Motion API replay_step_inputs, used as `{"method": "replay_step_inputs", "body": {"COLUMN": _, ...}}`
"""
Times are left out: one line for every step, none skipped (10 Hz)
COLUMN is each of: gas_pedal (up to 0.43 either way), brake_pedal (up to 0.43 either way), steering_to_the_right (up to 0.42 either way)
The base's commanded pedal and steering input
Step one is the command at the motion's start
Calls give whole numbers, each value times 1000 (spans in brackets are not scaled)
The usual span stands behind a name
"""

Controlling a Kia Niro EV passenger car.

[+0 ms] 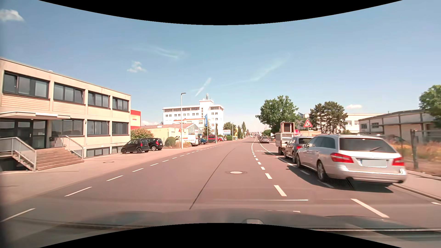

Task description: Follow the waypoints while adhering to traffic rules and regulations

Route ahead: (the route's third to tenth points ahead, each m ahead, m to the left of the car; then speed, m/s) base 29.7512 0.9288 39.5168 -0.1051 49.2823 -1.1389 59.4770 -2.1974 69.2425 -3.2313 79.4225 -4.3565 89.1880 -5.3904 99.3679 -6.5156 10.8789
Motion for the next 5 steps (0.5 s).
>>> {"method": "replay_step_inputs", "body": {"gas_pedal": 28, "brake_pedal": 0, "steering_to_the_right": 12}}
{"method": "replay_step_inputs", "body": {"gas_pedal": 28, "brake_pedal": 0, "steering_to_the_right": 12}}
{"method": "replay_step_inputs", "body": {"gas_pedal": 28, "brake_pedal": 0, "steering_to_the_right": 11}}
{"method": "replay_step_inputs", "body": {"gas_pedal": 28, "brake_pedal": 0, "steering_to_the_right": 11}}
{"method": "replay_step_inputs", "body": {"gas_pedal": 28, "brake_pedal": 0, "steering_to_the_right": 12}}
